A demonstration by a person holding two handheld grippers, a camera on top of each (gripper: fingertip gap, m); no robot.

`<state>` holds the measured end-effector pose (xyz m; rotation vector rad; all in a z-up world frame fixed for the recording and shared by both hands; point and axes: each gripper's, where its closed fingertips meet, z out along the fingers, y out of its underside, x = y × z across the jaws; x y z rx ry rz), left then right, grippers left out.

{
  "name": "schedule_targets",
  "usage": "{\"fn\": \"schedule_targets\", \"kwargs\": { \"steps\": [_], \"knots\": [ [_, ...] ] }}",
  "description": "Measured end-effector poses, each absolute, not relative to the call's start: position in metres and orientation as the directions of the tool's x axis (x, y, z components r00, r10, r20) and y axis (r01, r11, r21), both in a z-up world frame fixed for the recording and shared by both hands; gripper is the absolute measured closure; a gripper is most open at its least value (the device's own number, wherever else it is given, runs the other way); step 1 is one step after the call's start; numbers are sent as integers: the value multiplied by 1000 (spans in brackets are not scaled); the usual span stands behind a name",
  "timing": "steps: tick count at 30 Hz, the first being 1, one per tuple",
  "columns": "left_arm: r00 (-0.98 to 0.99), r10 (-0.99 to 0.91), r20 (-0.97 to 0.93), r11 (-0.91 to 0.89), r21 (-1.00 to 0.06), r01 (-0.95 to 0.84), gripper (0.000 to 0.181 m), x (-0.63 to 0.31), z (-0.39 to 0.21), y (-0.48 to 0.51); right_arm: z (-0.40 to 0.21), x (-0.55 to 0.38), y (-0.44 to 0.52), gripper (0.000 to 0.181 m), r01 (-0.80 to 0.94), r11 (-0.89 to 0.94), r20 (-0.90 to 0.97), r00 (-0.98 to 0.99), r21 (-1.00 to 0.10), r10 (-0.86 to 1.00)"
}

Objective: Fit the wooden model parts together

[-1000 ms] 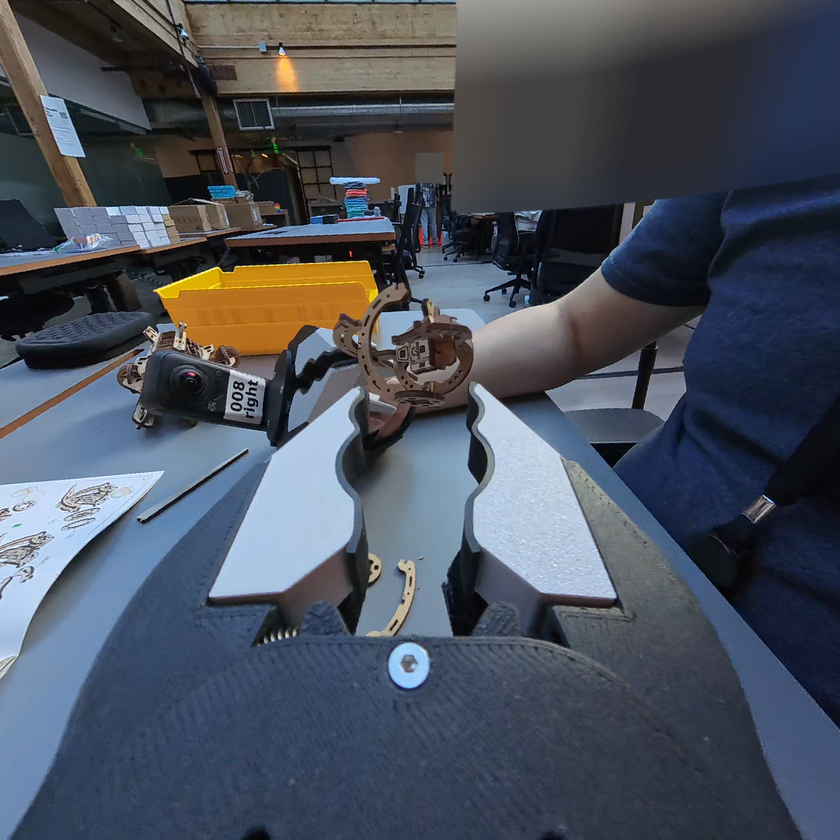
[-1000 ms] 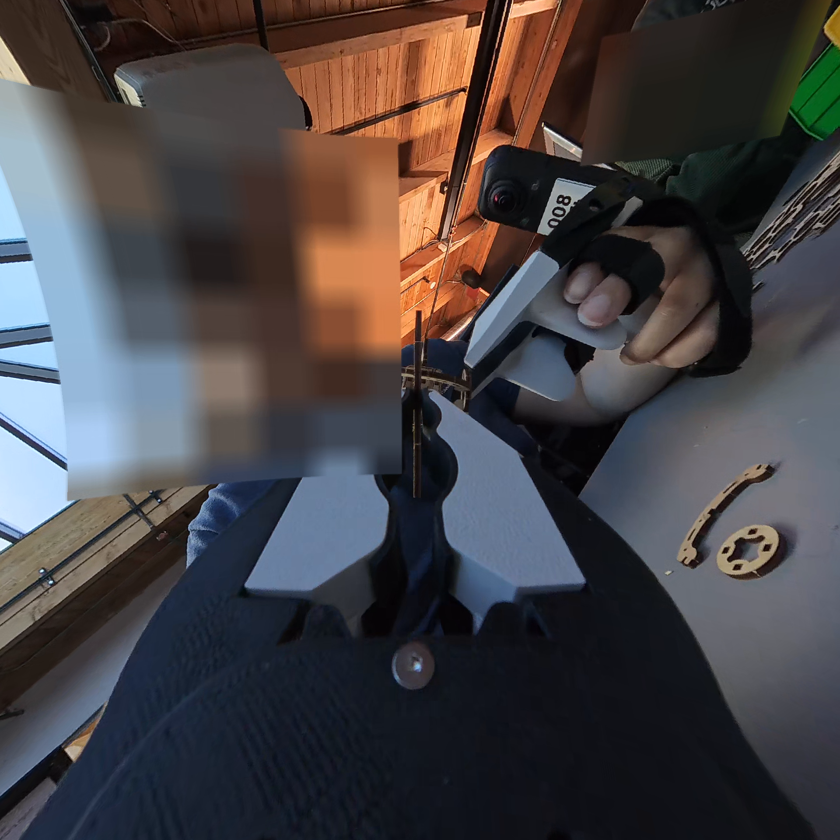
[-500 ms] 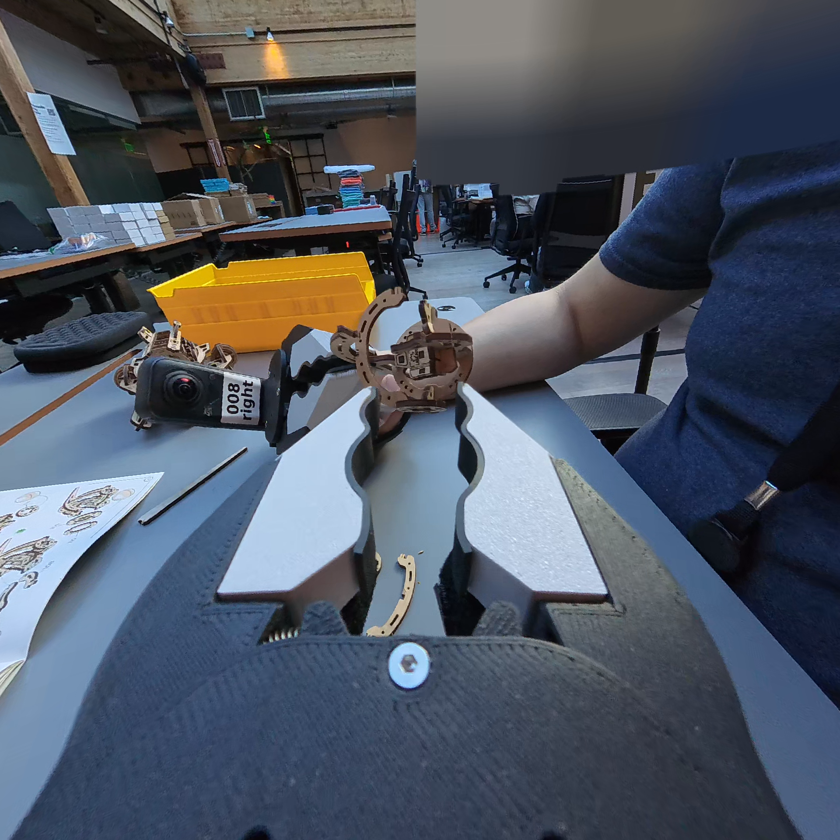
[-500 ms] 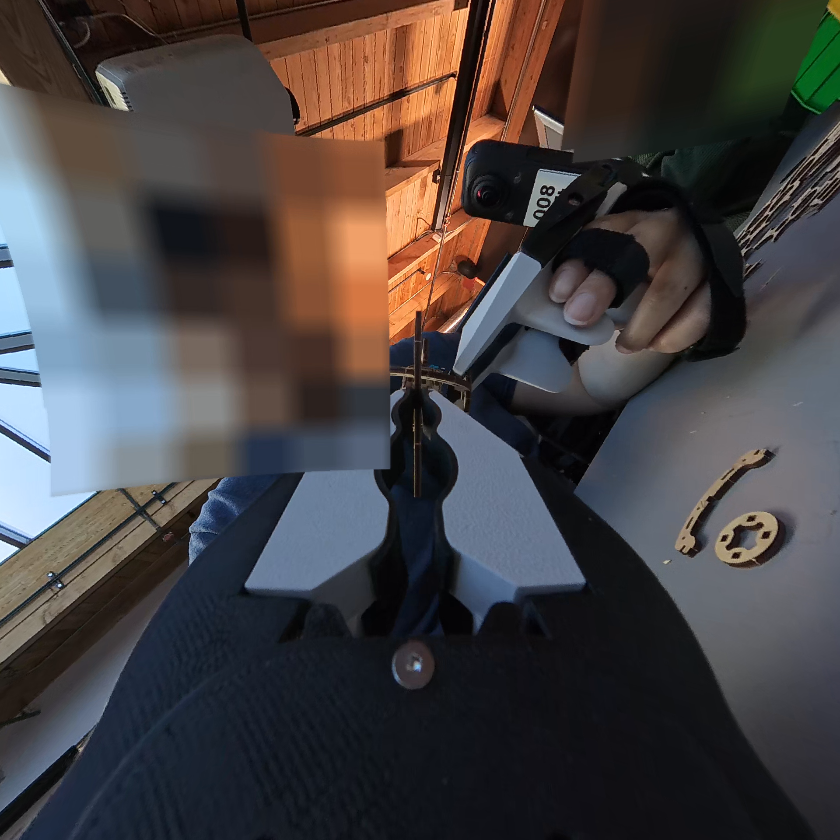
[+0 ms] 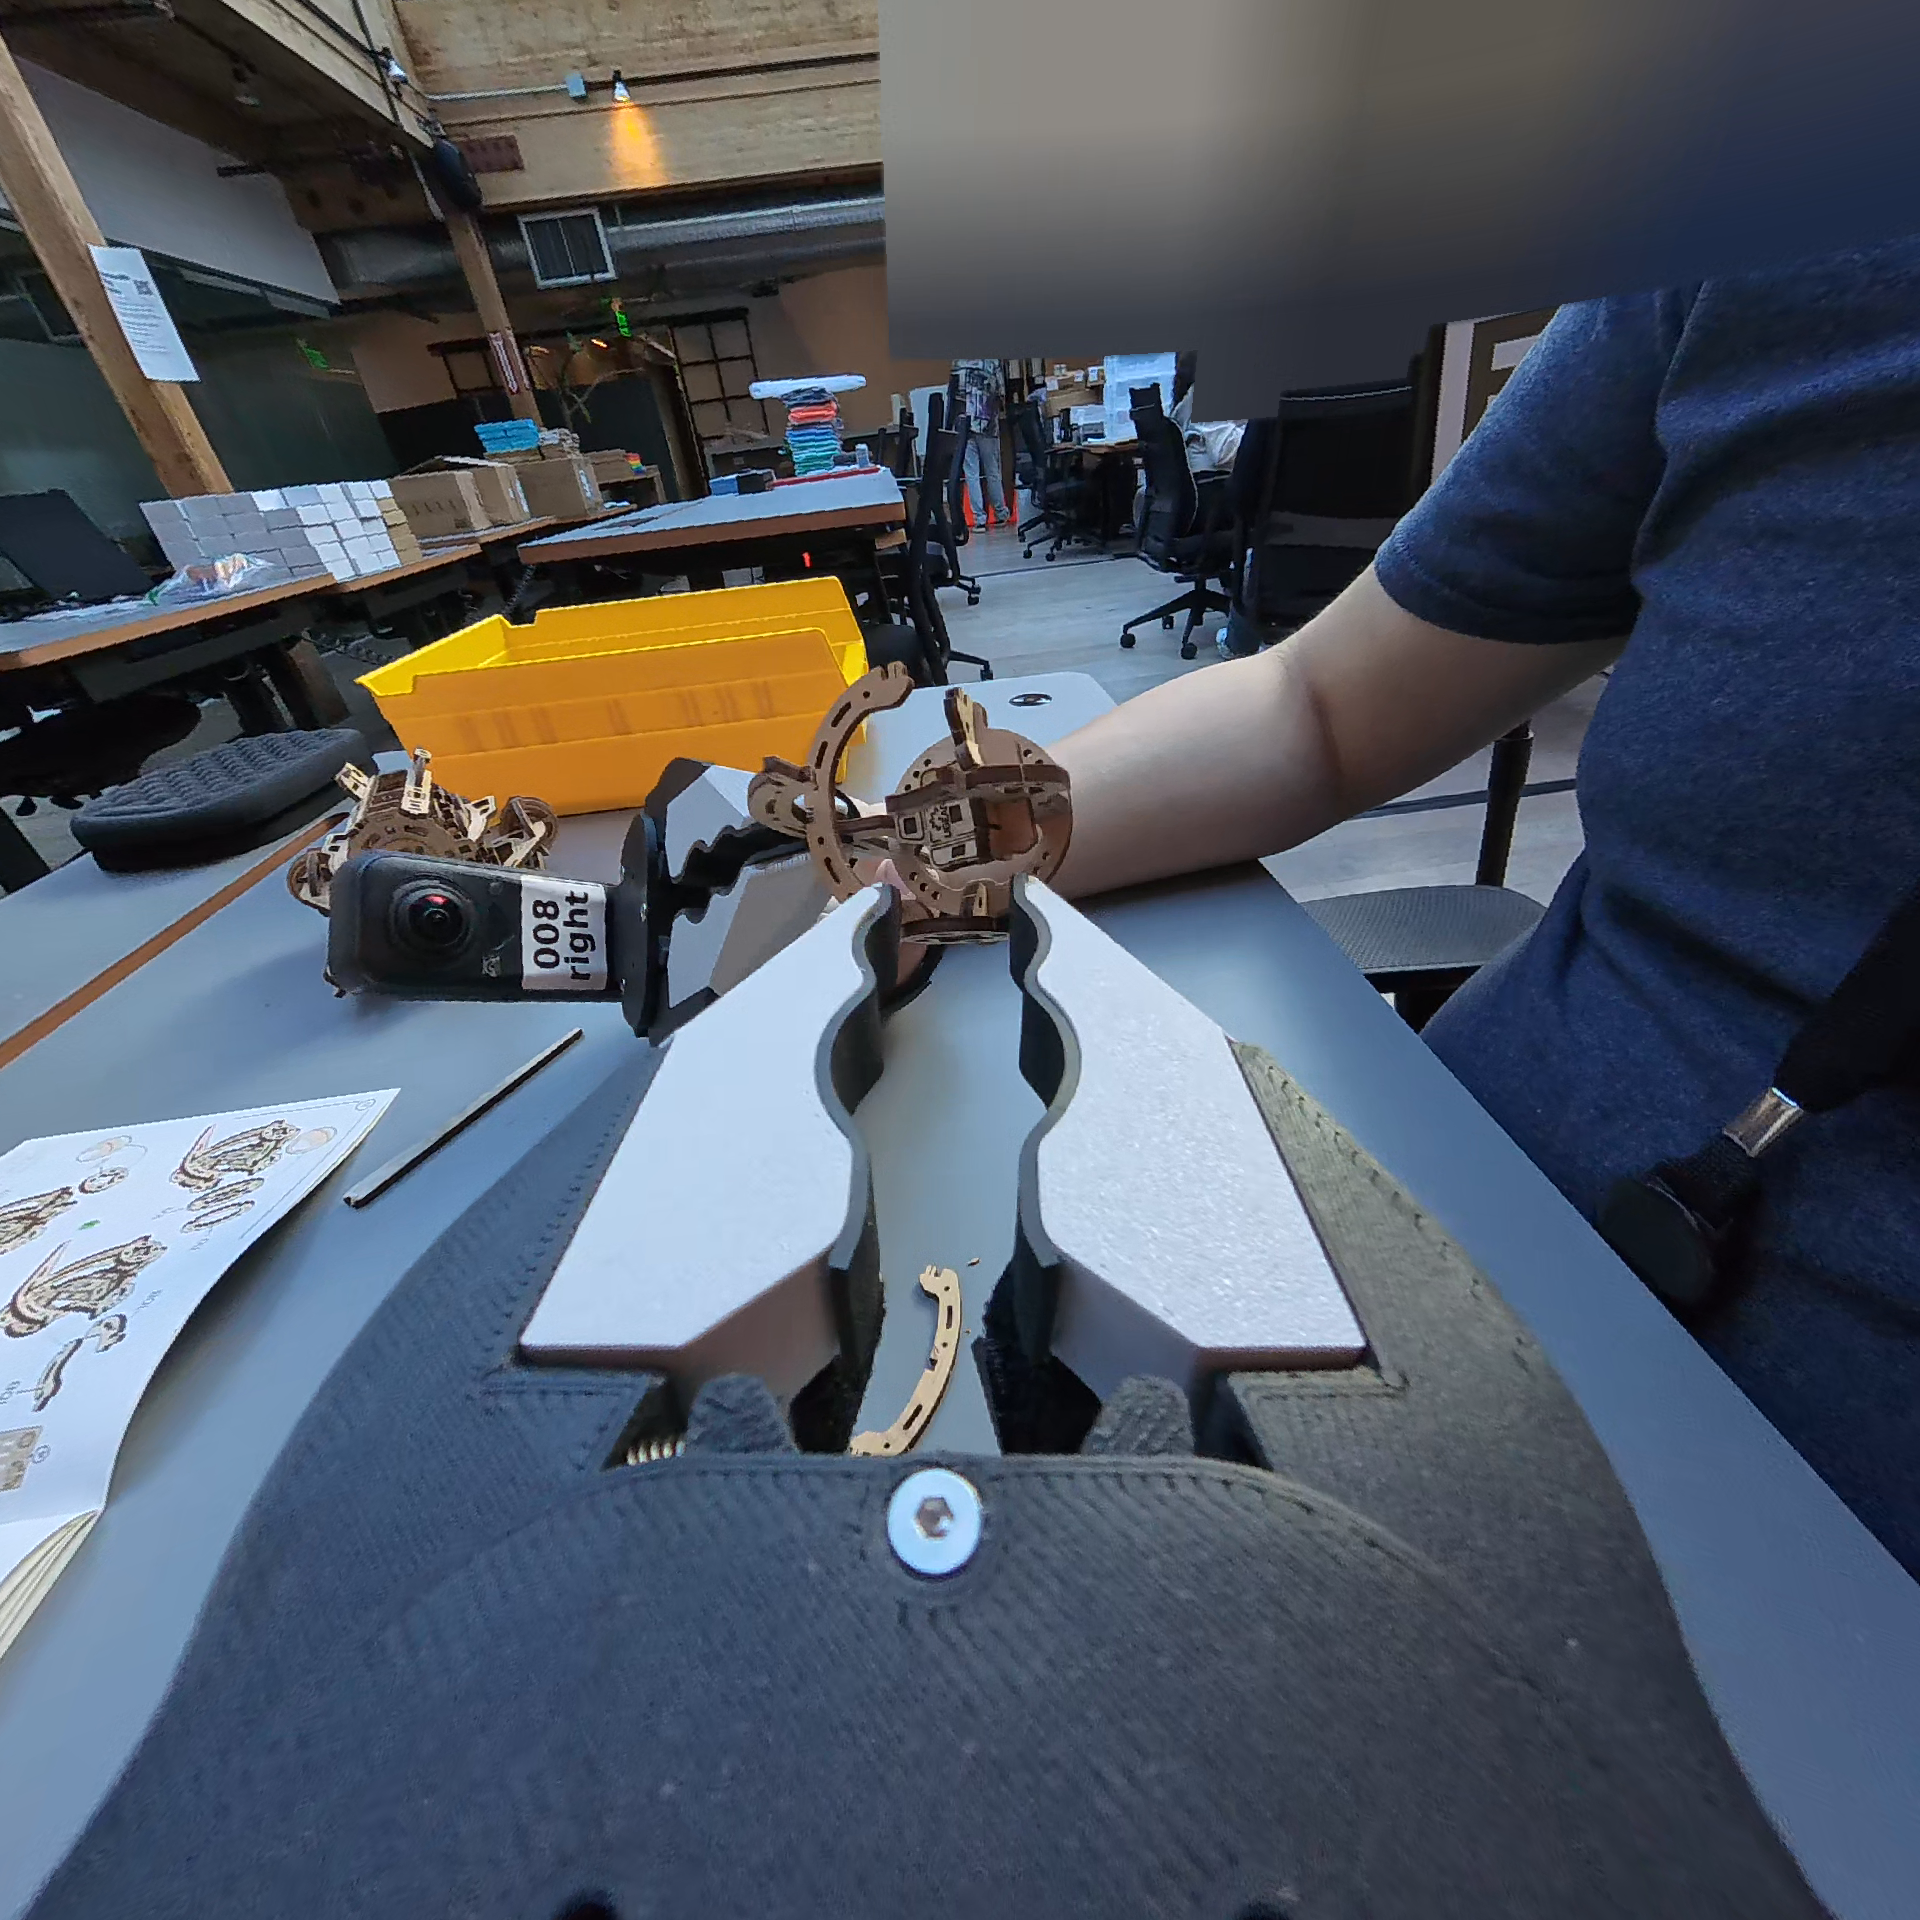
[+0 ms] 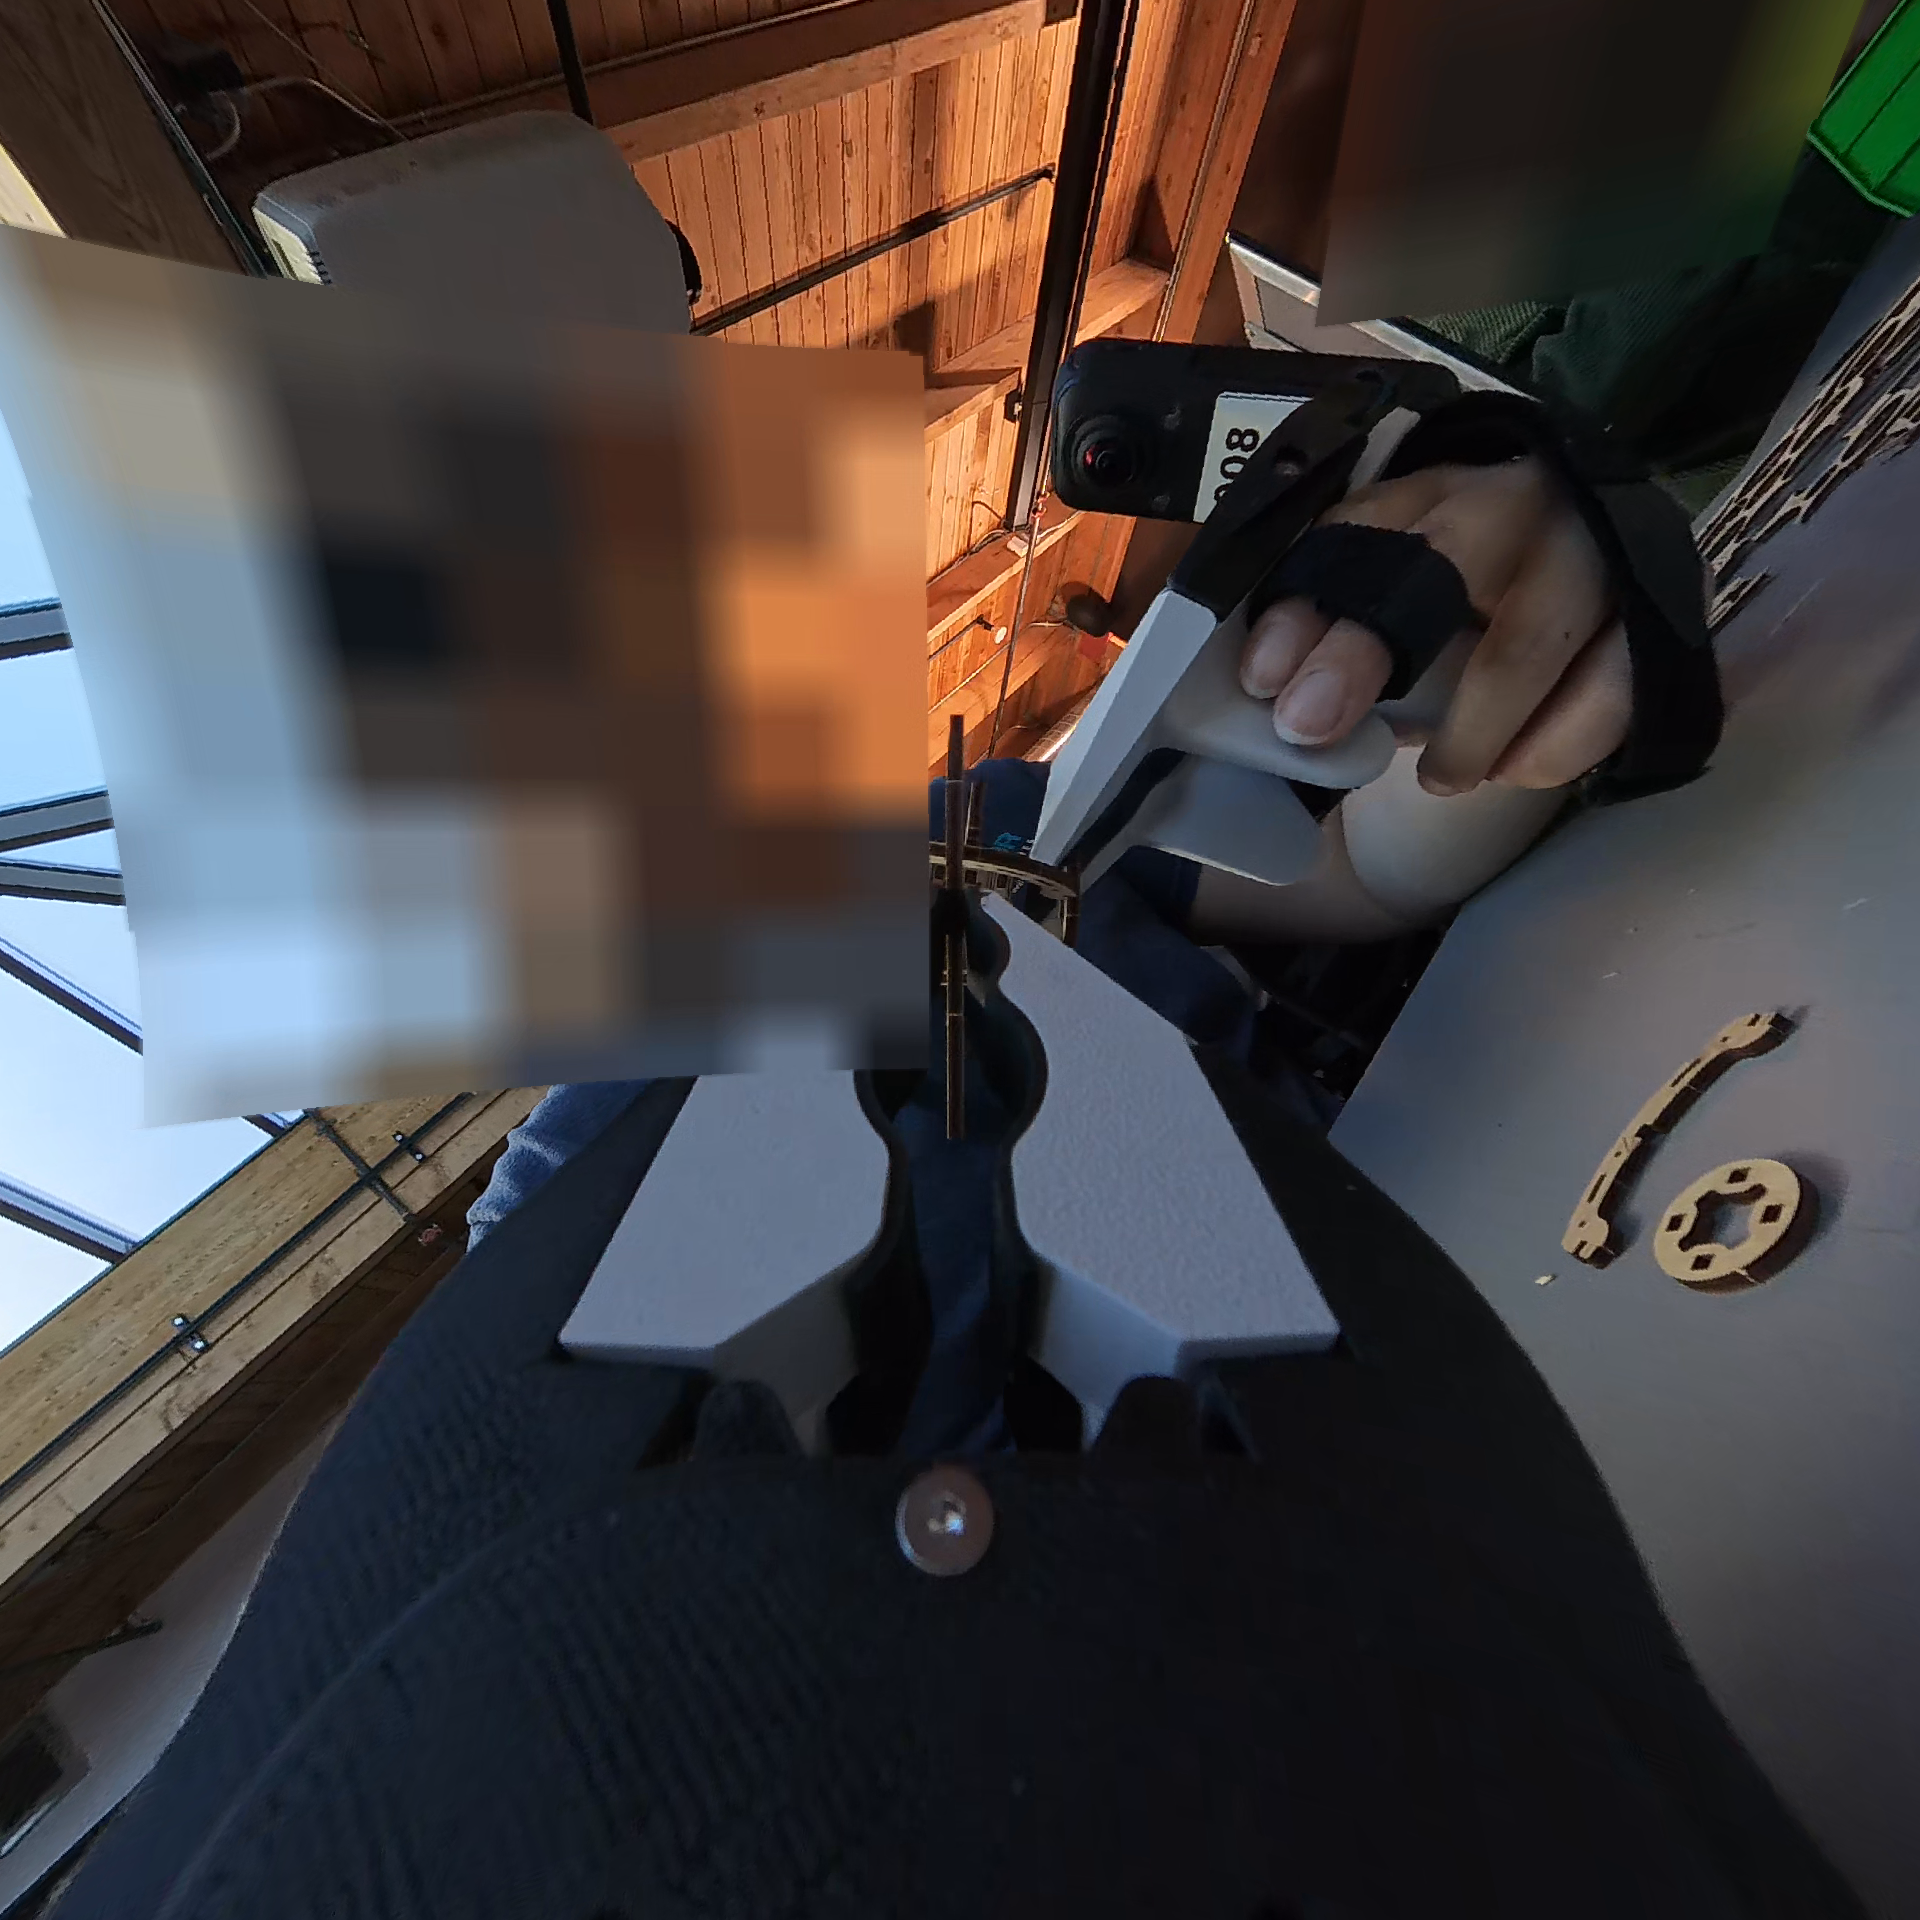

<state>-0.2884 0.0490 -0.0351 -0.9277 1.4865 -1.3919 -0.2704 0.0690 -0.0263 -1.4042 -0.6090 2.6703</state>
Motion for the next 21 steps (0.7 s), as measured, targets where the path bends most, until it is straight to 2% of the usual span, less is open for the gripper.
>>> {"fn": "schedule_targets", "kwargs": {
  "steps": [1,3,8,16,21],
  "knots": [
    [-332,-938,-105,96,-994,44,159,-288,-35,50,-26,-270,69,180,125,-920,-778,-583,-371,234],
    [-328,-939,-102,95,-995,37,147,-287,-36,51,-26,-270,69,180,125,-920,-776,-585,-372,234],
    [-338,-935,-105,99,-995,33,157,-287,-37,48,-26,-270,68,180,130,-918,-775,-588,-374,232],
    [-342,-936,-88,87,-996,19,154,-287,-39,49,-26,-270,67,180,131,-917,-774,-589,-378,234],
    [-349,-934,-80,80,-997,13,161,-287,-39,50,-26,-268,70,179,116,-922,-771,-591,-370,236]
  ]
}}
